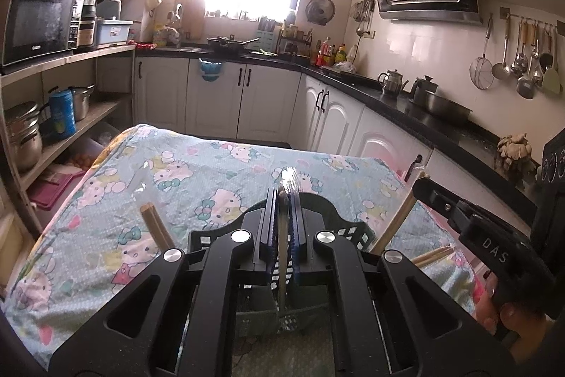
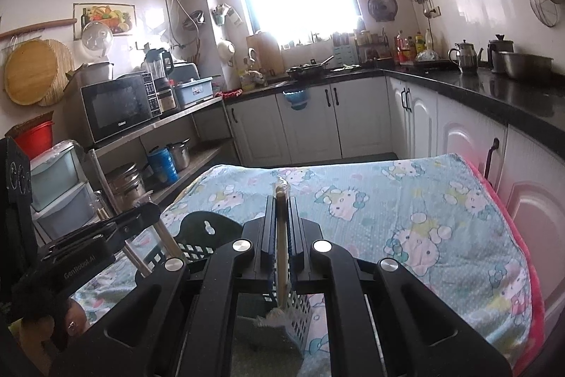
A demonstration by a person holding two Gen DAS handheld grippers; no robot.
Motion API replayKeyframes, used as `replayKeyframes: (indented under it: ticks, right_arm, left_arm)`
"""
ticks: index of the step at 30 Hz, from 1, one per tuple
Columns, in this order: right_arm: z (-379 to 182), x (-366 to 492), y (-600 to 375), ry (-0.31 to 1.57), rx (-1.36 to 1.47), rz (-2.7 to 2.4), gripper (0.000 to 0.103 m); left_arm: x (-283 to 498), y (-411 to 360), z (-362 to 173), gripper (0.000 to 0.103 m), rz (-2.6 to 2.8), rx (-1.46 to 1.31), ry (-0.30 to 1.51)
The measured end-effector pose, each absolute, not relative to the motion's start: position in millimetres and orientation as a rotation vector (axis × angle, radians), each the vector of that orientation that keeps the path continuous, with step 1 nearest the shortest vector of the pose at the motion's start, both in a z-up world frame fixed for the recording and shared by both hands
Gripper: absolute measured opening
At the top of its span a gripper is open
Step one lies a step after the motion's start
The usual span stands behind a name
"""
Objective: Organize utensils
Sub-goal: 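Lower both held chopsticks down into the caddy compartments, then open both grippers and pull them back from the caddy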
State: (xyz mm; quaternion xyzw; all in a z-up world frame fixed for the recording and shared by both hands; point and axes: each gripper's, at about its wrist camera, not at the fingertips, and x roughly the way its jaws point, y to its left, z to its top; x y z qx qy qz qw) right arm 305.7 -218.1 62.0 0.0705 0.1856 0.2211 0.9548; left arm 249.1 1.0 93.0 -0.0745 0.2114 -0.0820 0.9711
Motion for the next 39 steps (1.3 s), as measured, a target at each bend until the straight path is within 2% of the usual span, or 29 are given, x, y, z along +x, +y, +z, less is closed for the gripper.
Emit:
replayKeyframes:
  ticks: [2,7,11,14,22,24,28,32,39]
  right_arm:
    - [61,305,-219,0.390,0.149,0.454,0.007]
    - [60,302,-222,0.406,0.155,0.455,0.014]
    - [60,299,-225,0.414,0.162,0.456,0.022]
    - [59,297,-228,0.421,0.171,0.458,0.024]
    - [60,289,-234,0.428,0.180,0.450,0.035]
    - [60,287,-236,0.429,0.181,0.449,0.037]
    - [59,280,-240,0.434,0.179,0.455,0.042]
    - [57,268,-243,0.432,0.165,0.449,0.052]
    - [53,250,-247,0.454,0.159,0.448,0.054]
  left_arm:
    - [249,2,91,0.012,-0.173,-0.164,0.445]
    - [245,5,89,0.017,-0.176,-0.169,0.459]
    - [240,4,89,0.029,-0.171,-0.152,0.468]
    - [238,2,87,0.038,-0.169,-0.136,0.488]
    - [226,6,83,0.052,-0.185,-0.157,0.507]
    - [222,8,82,0.058,-0.185,-0.162,0.507]
    - [214,13,82,0.079,-0.186,-0.174,0.504]
    - [203,16,82,0.090,-0.177,-0.176,0.496]
    - [189,21,80,0.091,-0.171,-0.195,0.502]
